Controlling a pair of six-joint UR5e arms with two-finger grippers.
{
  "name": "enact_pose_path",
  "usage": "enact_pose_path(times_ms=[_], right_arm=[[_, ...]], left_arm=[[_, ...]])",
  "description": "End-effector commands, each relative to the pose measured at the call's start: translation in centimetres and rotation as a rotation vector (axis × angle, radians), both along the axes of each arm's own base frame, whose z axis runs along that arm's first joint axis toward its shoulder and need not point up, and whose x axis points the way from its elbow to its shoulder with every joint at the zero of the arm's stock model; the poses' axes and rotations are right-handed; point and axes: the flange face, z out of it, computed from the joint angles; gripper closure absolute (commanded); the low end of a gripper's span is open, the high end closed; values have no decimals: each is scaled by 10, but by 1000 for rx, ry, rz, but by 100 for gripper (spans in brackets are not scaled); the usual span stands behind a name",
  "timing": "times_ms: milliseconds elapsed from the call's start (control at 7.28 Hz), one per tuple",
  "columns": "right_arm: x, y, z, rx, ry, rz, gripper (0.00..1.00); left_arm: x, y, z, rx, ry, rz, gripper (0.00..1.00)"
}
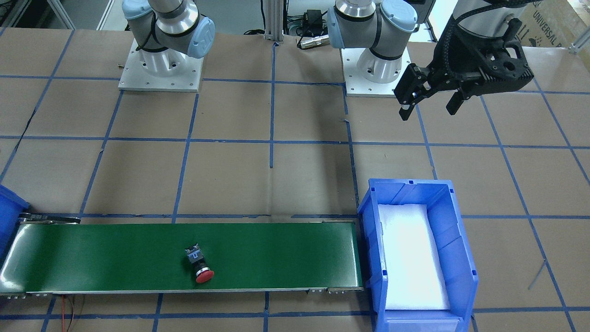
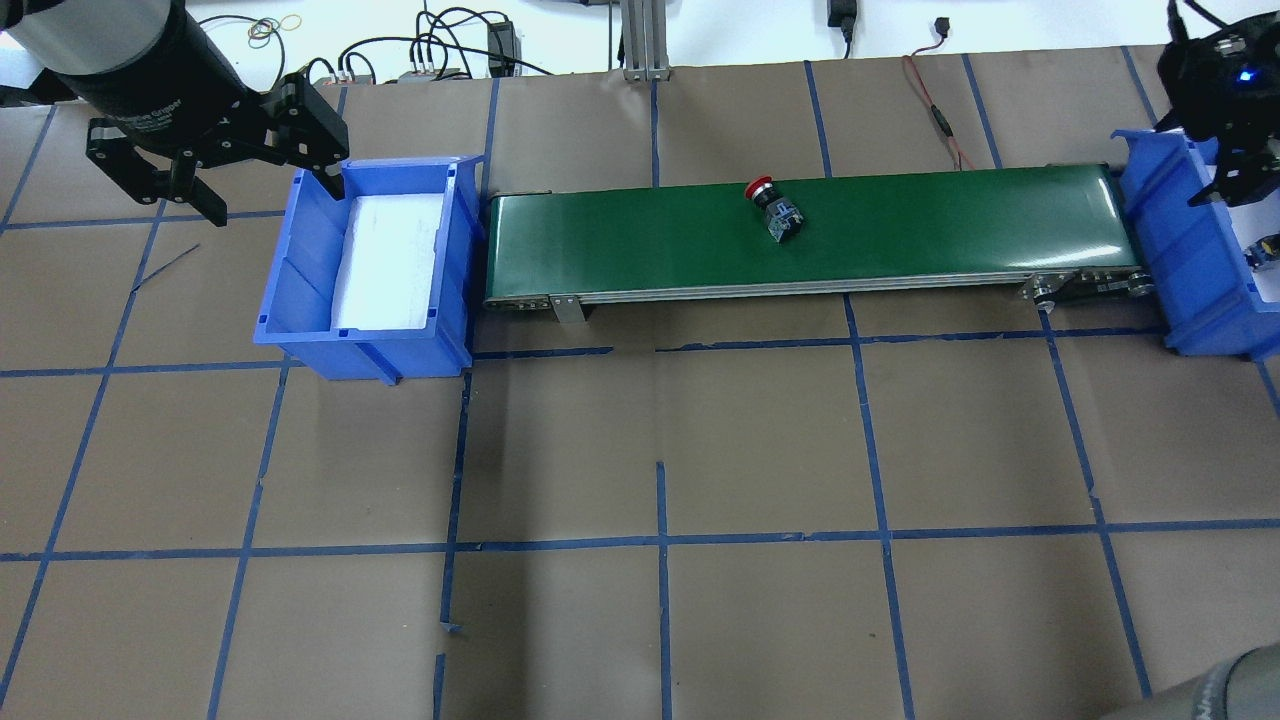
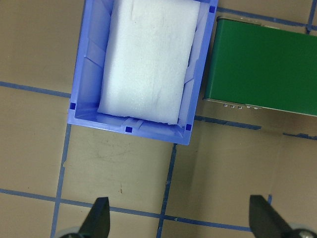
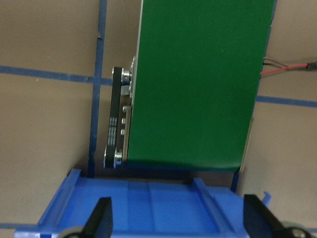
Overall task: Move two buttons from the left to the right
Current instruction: 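Open the right gripper to drop the yellow button and rise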
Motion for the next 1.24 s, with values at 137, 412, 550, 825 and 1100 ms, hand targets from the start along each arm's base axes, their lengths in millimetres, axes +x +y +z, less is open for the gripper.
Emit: enact_pose_path(times_ms=[137, 412, 550, 825, 1100], right_arm=[[49, -10, -13, 16, -62, -175, 5], [70, -18, -24, 14, -92, -343, 5], [74, -21, -31, 19, -118, -408, 5], [76, -25, -39, 22, -187, -650, 5], [89, -29, -45, 40, -274, -807, 5]], left_arm=[[1, -1, 6, -13, 0, 2, 0], [1, -2, 6, -15, 0, 2, 0], [1, -2, 6, -16, 0, 2, 0], [-5, -2, 5, -18, 59, -2, 0], [-5, 1, 2, -5, 18, -7, 0]])
